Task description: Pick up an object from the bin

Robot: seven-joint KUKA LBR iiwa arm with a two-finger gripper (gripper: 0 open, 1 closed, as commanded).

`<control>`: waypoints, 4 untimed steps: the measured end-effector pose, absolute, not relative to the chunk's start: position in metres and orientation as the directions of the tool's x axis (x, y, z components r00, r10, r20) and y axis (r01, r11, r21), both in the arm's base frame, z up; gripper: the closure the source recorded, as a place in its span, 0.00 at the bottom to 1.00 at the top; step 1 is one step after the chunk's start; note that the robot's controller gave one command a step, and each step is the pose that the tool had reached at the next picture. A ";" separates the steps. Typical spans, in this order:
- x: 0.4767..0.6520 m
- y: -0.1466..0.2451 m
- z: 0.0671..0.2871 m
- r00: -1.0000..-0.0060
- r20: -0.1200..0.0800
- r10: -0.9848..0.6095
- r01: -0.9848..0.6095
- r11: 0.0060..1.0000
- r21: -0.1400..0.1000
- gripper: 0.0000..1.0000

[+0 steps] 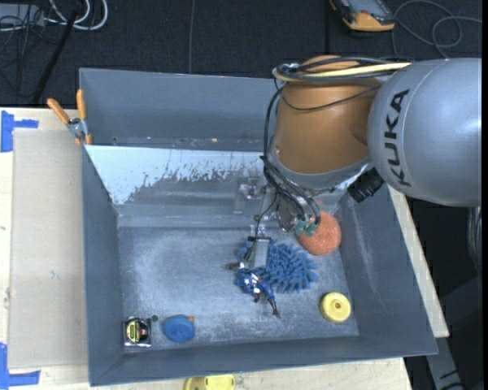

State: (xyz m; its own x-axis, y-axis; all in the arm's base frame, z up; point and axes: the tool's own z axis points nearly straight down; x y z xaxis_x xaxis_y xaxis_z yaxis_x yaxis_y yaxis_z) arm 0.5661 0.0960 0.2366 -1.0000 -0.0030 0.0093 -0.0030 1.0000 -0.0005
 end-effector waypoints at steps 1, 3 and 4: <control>0.567 0.095 0.241 -1.000 0.002 -0.001 -0.001 1.000 0.000 0.00; 0.576 0.025 0.176 -1.000 -0.005 0.028 0.028 1.000 0.000 0.00; 0.580 -0.001 0.145 -0.994 0.008 0.108 0.108 0.994 0.000 0.00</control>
Offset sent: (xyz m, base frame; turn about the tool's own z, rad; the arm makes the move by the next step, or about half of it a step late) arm 0.0048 -0.0537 -0.0217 0.0455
